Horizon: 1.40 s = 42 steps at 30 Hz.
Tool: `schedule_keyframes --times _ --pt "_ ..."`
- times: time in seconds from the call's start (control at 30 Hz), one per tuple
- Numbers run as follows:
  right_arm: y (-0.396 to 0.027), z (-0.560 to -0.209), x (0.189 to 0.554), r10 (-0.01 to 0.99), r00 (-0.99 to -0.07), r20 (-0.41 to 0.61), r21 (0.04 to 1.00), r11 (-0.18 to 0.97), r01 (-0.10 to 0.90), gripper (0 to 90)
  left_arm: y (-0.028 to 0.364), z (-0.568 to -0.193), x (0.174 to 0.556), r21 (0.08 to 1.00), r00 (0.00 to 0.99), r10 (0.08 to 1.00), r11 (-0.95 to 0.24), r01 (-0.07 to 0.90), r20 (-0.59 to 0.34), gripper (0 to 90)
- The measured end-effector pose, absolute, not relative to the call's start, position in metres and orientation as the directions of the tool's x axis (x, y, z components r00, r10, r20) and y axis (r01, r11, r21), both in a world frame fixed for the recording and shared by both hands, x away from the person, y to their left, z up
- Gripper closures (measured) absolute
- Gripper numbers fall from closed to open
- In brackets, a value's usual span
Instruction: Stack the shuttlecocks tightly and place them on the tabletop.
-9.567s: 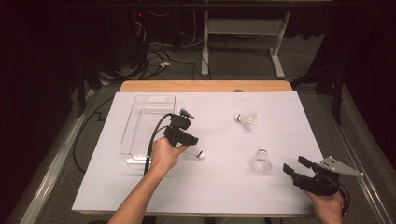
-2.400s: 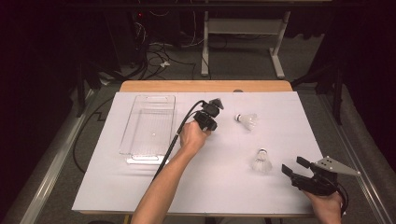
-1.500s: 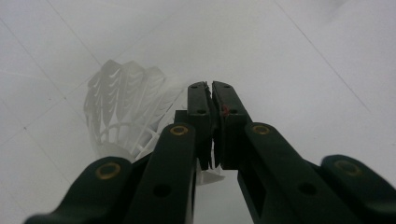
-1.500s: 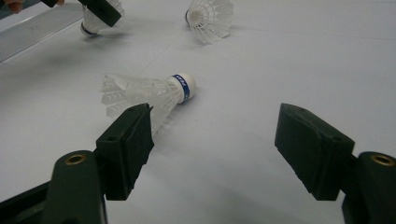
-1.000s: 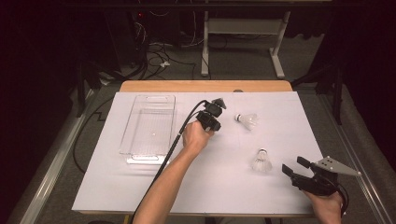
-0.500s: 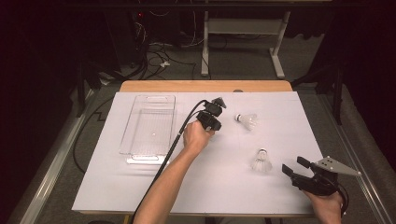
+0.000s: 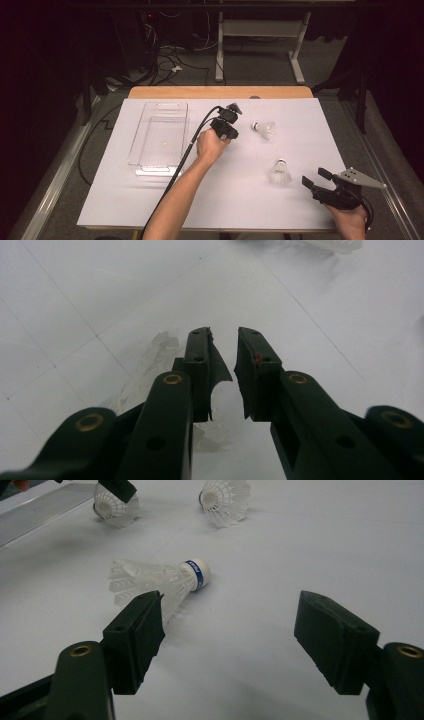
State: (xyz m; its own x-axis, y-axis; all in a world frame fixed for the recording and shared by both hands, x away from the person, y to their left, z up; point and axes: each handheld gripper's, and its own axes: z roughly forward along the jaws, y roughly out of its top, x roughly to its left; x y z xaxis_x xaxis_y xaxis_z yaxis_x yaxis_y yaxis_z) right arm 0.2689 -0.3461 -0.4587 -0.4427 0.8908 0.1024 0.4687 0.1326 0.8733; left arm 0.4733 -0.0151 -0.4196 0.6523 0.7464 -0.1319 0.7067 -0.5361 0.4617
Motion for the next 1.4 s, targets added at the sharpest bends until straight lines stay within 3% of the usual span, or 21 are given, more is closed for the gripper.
schedule_keyframes --times 1.4 --pt "-0.3464 -0.4587 0.2689 0.891 -0.443 0.103 0.874 0.132 0.468 28.1 -0.0154 -0.4153 0.4714 0.502 0.655 0.735 -0.506 0.701 -0.174 58.0"
